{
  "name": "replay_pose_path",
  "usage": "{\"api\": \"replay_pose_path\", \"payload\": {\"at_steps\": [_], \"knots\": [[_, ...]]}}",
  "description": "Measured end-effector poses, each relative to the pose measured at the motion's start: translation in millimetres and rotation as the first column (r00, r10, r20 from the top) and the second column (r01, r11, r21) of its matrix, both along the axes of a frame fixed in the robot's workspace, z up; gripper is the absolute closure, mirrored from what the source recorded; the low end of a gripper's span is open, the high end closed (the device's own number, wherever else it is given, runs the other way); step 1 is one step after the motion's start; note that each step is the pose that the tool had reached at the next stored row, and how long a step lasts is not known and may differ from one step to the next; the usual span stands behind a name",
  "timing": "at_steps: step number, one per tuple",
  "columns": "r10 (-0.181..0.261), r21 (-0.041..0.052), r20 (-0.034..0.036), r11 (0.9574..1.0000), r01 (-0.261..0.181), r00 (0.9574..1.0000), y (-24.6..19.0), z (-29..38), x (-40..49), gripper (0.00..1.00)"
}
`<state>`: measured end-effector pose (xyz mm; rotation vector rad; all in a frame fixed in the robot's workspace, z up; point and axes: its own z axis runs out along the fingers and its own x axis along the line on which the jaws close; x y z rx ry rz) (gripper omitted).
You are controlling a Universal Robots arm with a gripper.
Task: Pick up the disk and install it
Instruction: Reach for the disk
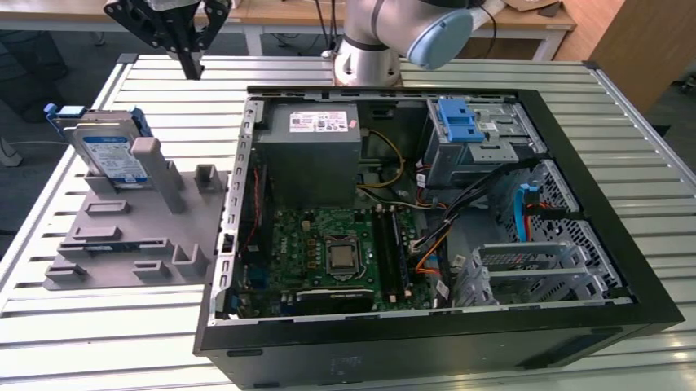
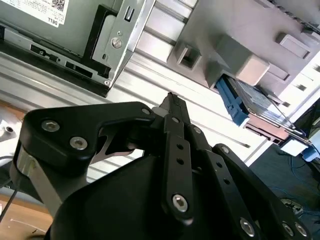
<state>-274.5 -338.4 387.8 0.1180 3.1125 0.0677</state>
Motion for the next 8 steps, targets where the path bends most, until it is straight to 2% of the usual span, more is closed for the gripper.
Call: {"api": "replay_pose_path", "payload": {"at_steps": [8], "knots": [[0.000,-0.0001,0.0000,1.0000,0.000,1.0000,5.3,0.0,-6.4,0.89]]}}
